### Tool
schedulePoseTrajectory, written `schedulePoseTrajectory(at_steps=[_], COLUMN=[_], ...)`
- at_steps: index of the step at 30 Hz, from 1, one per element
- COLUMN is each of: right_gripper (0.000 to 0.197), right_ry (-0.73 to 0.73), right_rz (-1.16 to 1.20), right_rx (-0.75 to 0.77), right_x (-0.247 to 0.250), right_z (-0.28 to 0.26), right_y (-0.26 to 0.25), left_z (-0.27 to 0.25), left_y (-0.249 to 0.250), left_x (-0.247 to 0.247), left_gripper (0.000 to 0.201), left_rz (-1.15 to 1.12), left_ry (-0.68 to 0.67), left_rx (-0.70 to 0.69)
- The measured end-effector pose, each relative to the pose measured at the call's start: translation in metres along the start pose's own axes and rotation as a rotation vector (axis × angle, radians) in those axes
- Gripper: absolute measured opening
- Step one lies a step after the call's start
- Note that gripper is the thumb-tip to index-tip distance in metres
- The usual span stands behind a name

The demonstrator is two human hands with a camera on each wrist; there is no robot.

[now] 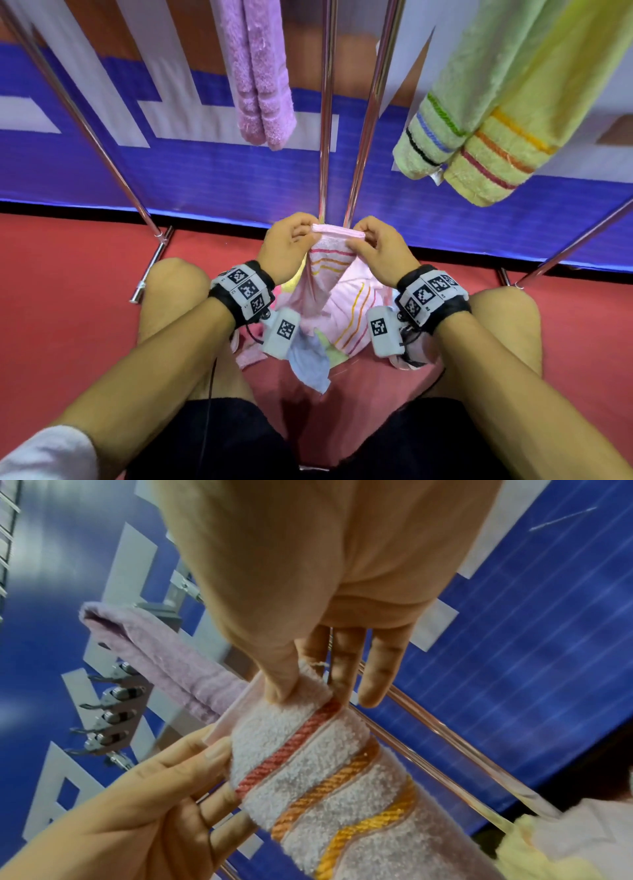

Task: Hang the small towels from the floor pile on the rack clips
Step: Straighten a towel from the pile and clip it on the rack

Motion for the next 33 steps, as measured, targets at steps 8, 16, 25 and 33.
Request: schedulePoseTrajectory(at_steps=[8, 16, 25, 33], right_gripper=[0.018, 0.021, 0.008, 0.009], right_ry=[0.095, 0.162, 0.258, 0.301], right_rz=[0.110, 0.203, 0.142, 0.261], right_rx=[0.207, 0.322, 0.532, 0.583], right_x=[0.045, 0.089, 0.152, 0.175], right_z=[0.028, 0.034, 0.023, 0.031], right_y=[-0.114, -0.227, -0.386, -0.429], left_z=[0.031, 0.043, 0.054, 0.063], left_y=[0.114, 0.227, 0.384, 0.430], left_x=[0.049, 0.084, 0.128, 0.144], left_gripper=[0.013, 0.020, 0.021, 0.014], left_rz=[-0.001, -0.005, -0.059, -0.150], left_ry=[0.080, 0.085, 0.125, 0.126], left_rx=[-0.172, -0.339, -0.491, -0.544])
Point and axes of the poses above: each hand's wrist, its own z-axis towards the middle knuckle, its own x-axis out of the back of the hand, y = z × x, the point moved 6 cm from there along z, towards the middle knuckle, and after that the axes turned 8 degrees about z, right-handed, at the moved point
